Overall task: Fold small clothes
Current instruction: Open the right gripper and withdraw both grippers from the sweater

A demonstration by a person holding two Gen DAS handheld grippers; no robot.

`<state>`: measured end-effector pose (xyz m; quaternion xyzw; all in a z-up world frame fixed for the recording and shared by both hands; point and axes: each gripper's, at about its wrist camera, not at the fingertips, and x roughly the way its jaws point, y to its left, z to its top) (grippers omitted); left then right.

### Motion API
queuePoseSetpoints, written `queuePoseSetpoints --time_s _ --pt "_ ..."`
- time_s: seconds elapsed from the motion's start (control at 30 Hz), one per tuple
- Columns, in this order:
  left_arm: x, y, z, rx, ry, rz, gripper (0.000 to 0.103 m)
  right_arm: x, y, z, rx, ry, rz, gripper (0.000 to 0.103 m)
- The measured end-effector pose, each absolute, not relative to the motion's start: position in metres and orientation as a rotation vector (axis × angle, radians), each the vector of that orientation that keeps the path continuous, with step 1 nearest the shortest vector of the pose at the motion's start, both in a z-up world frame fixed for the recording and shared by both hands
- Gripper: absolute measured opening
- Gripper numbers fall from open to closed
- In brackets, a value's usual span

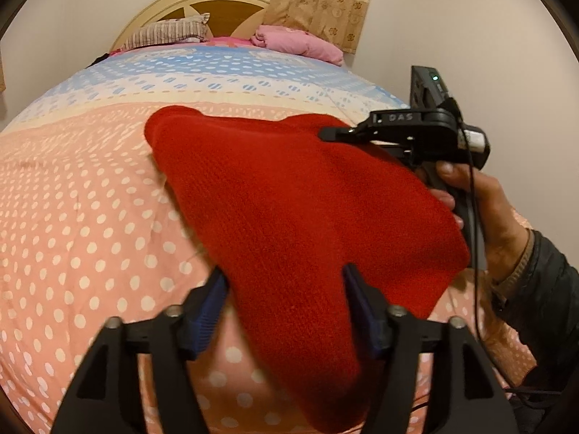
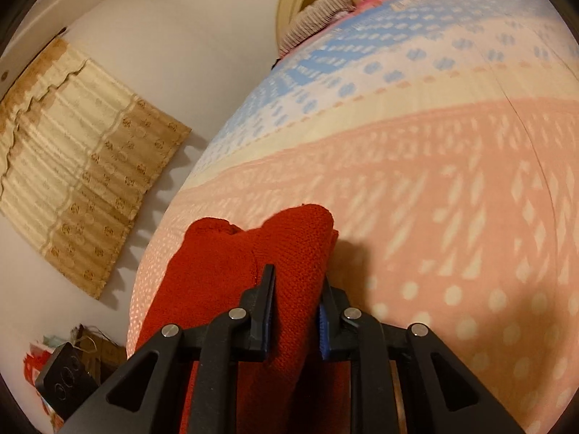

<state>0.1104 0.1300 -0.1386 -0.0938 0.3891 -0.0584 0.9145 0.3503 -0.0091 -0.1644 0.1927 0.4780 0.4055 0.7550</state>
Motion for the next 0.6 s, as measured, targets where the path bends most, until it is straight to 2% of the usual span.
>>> queuePoseSetpoints --time_s 0.13,0.4,0.5,0.57,0.6 --pt "0.110 0.132 -0.140 -0.199 0.807 -0.113 0.077 0.350 -0.009 -0.166 0.408 1.044 0.881 0.020" --pt "0.101 0.132 -0.116 -0.144 0.762 -0.069 0.079 0.346 -0.014 -0.170 0.413 1.042 0.861 0.021" --pt "0.098 0.143 -0.102 -0.147 0.707 -0.036 0.089 0.342 -0.016 -0.165 0.392 1.025 0.844 0.027" --pt "0.097 0.151 -0.095 -0.149 0.669 -0.008 0.101 0.336 -0.021 -0.158 0.385 0.996 0.824 0.029" --pt "0.098 0.157 -0.094 -0.147 0.653 0.020 0.102 0.333 -0.026 -0.153 0.382 0.968 0.807 0.030"
